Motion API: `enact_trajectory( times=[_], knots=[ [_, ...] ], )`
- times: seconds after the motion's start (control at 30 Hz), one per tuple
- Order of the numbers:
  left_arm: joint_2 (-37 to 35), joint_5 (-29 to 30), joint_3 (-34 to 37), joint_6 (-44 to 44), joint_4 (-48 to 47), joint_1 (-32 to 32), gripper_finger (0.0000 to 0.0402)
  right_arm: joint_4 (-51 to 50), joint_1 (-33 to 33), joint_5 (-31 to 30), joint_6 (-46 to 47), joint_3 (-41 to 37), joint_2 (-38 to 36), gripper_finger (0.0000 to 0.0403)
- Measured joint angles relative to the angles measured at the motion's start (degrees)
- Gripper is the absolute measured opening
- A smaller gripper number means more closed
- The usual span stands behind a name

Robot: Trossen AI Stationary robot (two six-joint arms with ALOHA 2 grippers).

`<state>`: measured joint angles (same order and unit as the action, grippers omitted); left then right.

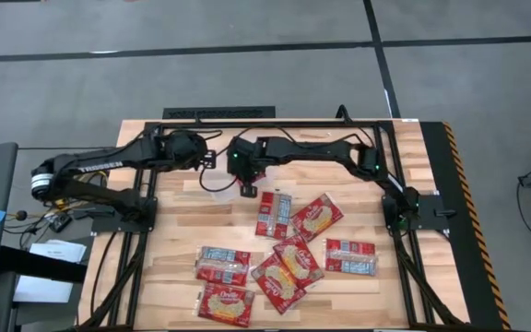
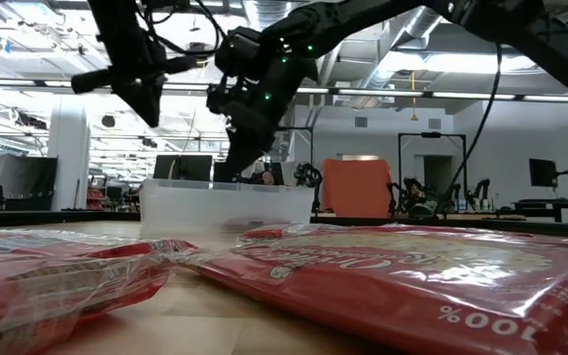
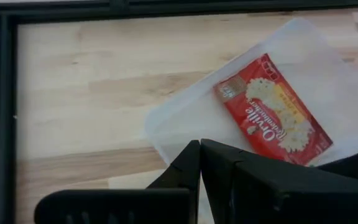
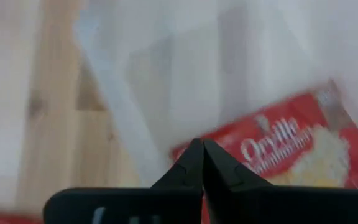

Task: Sort popcorn bags into baskets
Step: Put the red popcorn bag into the transparent bin

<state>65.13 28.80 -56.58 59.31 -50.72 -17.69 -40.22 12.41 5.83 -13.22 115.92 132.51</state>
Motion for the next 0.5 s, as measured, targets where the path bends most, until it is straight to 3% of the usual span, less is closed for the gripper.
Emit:
enact_trajectory(
  times=[0.23, 0.5],
  knots=[
    [-7.7, 3.5, 0.0, 1.6, -8.1, -1.0, 0.0000, 2.6, -0.4, 0.5, -7.3, 0.0, 0.0, 0.0006],
    [-13.9, 5.1, 0.0, 4.0, -13.5, -2.8, 0.0000, 7.2, -0.4, 0.9, -12.2, -0.1, 1.0, 0.0019]
  ],
)
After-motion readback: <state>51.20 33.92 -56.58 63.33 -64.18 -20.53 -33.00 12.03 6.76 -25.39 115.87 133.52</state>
